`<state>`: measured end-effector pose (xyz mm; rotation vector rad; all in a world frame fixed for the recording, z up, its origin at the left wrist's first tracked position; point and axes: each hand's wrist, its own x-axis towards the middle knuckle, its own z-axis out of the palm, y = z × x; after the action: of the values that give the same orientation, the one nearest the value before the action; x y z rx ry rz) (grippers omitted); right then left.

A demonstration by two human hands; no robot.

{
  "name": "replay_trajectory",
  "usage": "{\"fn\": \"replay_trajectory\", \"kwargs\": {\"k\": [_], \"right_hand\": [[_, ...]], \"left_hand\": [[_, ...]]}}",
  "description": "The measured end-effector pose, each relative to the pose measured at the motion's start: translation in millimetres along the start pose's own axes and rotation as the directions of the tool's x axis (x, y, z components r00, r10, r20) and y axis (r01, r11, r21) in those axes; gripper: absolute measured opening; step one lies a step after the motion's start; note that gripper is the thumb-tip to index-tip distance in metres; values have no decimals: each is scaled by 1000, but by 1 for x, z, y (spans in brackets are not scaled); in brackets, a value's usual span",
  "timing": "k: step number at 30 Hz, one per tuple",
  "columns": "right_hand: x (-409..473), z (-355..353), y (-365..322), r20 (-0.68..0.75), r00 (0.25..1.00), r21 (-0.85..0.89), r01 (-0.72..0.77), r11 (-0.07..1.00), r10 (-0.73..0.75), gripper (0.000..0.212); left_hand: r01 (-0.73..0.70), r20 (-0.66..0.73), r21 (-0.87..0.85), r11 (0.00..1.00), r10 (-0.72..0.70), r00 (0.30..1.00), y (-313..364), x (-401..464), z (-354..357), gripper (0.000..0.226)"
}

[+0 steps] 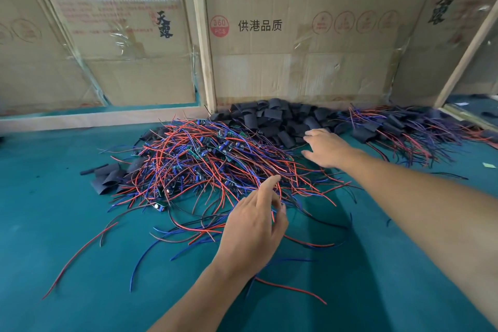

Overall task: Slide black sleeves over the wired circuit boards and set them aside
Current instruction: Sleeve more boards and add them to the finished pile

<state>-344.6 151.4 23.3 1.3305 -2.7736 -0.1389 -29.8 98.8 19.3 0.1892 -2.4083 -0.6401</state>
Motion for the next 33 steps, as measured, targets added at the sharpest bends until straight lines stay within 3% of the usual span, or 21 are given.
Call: {"fn": "replay_trajectory", "kwargs": {"k": [4, 8, 13, 15, 18, 21, 24, 27, 29, 31, 33], "right_hand": [[2, -1, -2, -19, 1000, 104, -19, 994, 21, 47], [4, -1, -4, 55, 997, 53, -59, 997, 56, 65], [-4, -10, -14, -11, 997, -10, -74, 997, 73, 60], [-12, -19, -21, -47, 993, 47, -109, 993, 111, 52], [-33, -41, -33, -106, 964, 303, -203, 931, 245, 49], [-75, -57, -44, -119, 932, 662, -181, 727, 341, 38], [-120, -51, -55, 6, 953, 953, -98, 288, 304, 17], [-152, -43, -62, 76, 984, 987, -51, -152, 163, 20], [-165, -35, -65, 101, 994, 917, -75, -392, 46, 34], [-173, -29, -69, 127, 989, 868, -149, -474, -78, 43], [-176, -24, -76, 144, 978, 862, -199, -467, -151, 43]], "left_hand": [[-15, 17, 5, 1000, 15, 1000, 2, -1, 1, 46], [-5, 4, 13, 1000, 5, 1000, 0, 0, 0, 45], [-17, -43, 22, 1000, 18, 999, -3, 1, 0, 41], [-22, -55, 27, 999, 24, 998, -3, 1, 0, 39], [-12, -71, 20, 1000, 14, 997, -6, 1, 2, 35], [25, -68, -19, 1000, -26, 997, -11, 1, 4, 32], [109, -18, -91, 990, -111, 994, -15, 1, 6, 30], [271, -3, -274, 923, -283, 959, -17, 2, 7, 24], [415, 42, -412, 811, -438, 898, -19, 7, 8, 18], [529, 162, -546, 650, -538, 828, -20, 10, 8, 14], [572, 277, -664, 481, -553, 786, -21, 12, 8, 13]]}}
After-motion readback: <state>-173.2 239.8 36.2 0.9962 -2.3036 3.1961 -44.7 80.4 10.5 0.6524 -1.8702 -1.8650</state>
